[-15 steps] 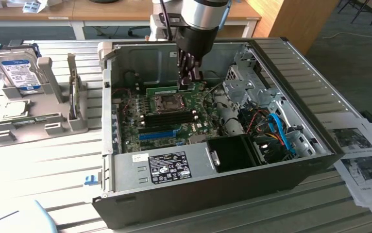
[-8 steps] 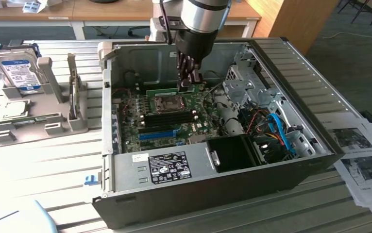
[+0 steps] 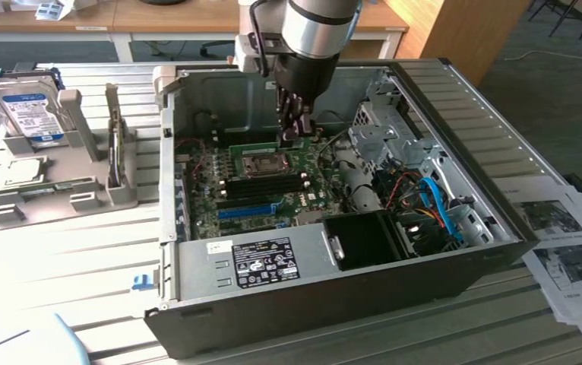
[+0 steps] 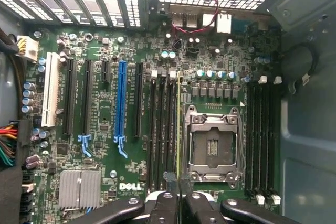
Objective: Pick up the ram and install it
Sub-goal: 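Insert the ram into the slot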
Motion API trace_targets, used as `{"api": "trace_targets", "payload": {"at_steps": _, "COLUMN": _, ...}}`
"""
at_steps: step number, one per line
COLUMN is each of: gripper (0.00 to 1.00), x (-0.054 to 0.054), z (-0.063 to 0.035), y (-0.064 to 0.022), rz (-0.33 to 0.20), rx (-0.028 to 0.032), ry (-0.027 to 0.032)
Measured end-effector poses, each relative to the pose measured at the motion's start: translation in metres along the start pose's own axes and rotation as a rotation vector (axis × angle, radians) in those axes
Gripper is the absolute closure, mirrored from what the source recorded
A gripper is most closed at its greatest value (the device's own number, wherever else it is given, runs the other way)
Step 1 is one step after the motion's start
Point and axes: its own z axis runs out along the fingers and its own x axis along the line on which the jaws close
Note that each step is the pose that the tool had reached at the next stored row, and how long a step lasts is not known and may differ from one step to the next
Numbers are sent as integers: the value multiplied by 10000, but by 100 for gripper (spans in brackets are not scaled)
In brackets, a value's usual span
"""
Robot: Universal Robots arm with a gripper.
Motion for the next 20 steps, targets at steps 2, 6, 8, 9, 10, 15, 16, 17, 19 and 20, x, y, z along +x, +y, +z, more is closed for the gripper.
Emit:
{"api": "trace_targets", "payload": {"at_steps": 2, "gripper": 89, "x": 2, "z": 22, "y": -1, "rz": 0, "rx": 0, "ry": -1}}
{"api": "trace_targets", "payload": {"at_steps": 6, "gripper": 89, "x": 6, "z": 66, "y": -4, "rz": 0, "rx": 0, "ry": 0}}
{"api": "trace_targets", "payload": {"at_steps": 8, "gripper": 89, "x": 8, "z": 86, "y": -6, "rz": 0, "rx": 0, "ry": 0}}
{"api": "trace_targets", "payload": {"at_steps": 9, "gripper": 89, "x": 9, "z": 96, "y": -6, "rz": 0, "rx": 0, "ry": -1}}
{"api": "trace_targets", "payload": {"at_steps": 10, "gripper": 89, "x": 10, "z": 107, "y": -7, "rz": 0, "rx": 0, "ry": -1}}
{"api": "trace_targets", "payload": {"at_steps": 15, "gripper": 89, "x": 14, "z": 160, "y": -11, "rz": -1, "rx": 0, "ry": -1}}
{"api": "trace_targets", "payload": {"at_steps": 16, "gripper": 89, "x": 15, "z": 170, "y": -11, "rz": -1, "rx": 0, "ry": -1}}
{"api": "trace_targets", "payload": {"at_steps": 17, "gripper": 89, "x": 16, "z": 179, "y": -12, "rz": 0, "rx": 0, "ry": 0}}
{"api": "trace_targets", "payload": {"at_steps": 19, "gripper": 89, "x": 18, "z": 198, "y": -13, "rz": -1, "rx": 0, "ry": 0}}
{"api": "trace_targets", "payload": {"at_steps": 20, "gripper": 89, "x": 19, "z": 206, "y": -14, "rz": 0, "rx": 0, "ry": 0}}
